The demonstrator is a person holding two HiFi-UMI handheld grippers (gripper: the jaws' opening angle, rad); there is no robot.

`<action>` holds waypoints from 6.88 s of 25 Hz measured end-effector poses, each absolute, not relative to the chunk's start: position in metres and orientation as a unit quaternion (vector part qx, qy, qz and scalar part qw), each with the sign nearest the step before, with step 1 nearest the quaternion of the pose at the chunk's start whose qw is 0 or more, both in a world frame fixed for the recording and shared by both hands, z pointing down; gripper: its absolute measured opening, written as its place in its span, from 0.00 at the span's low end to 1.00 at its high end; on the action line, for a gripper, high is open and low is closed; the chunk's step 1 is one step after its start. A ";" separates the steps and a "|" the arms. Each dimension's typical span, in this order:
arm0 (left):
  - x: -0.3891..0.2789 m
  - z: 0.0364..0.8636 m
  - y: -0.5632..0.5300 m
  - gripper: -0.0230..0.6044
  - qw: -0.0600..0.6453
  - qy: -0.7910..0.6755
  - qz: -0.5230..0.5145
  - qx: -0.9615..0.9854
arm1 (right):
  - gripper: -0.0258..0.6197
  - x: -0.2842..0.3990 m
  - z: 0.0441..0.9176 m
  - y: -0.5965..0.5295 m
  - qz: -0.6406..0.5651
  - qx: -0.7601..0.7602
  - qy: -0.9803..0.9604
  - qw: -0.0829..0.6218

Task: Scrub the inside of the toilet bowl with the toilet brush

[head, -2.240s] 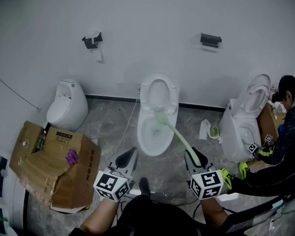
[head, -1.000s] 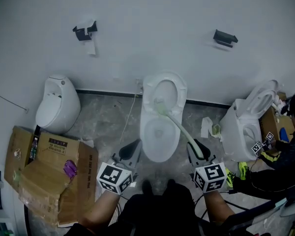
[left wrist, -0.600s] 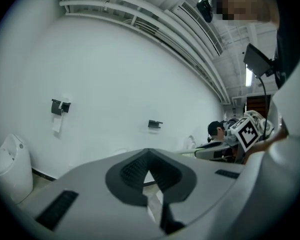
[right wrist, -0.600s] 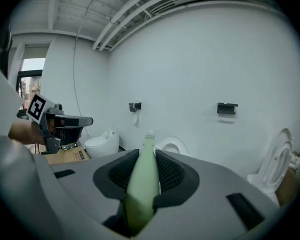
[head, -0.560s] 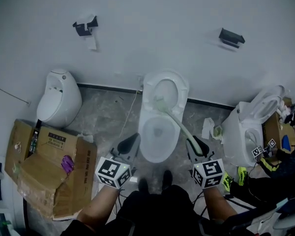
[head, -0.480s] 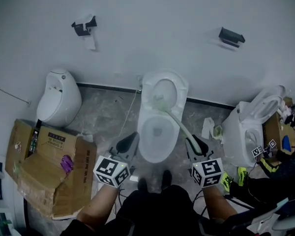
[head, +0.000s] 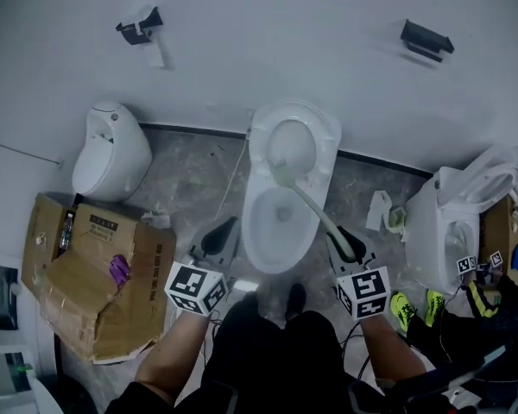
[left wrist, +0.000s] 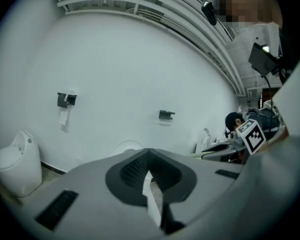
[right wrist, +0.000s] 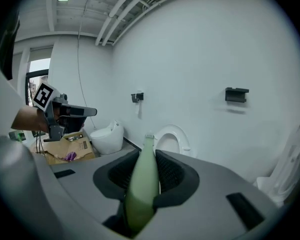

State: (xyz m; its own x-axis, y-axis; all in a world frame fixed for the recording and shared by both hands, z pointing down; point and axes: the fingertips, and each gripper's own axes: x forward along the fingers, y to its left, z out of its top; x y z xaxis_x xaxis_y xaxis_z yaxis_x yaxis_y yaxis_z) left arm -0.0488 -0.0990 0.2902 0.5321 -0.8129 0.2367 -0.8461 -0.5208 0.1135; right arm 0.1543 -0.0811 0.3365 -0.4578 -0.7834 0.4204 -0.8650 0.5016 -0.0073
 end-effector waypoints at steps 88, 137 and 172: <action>-0.090 0.710 -0.171 0.05 0.279 -0.418 0.203 0.840 | 0.20 0.103 0.824 -0.201 0.197 0.465 -0.737 0.449; -0.120 0.687 -0.153 0.05 0.267 -0.423 0.203 0.842 | 0.20 0.042 0.786 -0.209 0.201 0.461 -0.762 0.407; -0.056 0.656 -0.127 0.05 0.245 -0.376 0.217 0.867 | 0.20 0.150 0.748 -0.125 0.191 0.511 -0.710 0.446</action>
State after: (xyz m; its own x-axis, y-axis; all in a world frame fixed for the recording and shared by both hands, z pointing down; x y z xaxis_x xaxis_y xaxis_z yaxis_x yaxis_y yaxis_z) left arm -0.0559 -0.1275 0.6556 0.6235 -0.5456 0.5599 -0.7578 -0.5978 0.2614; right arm 0.1501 -0.1253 0.7480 -0.0798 -0.5552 0.8279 -0.8954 0.4048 0.1852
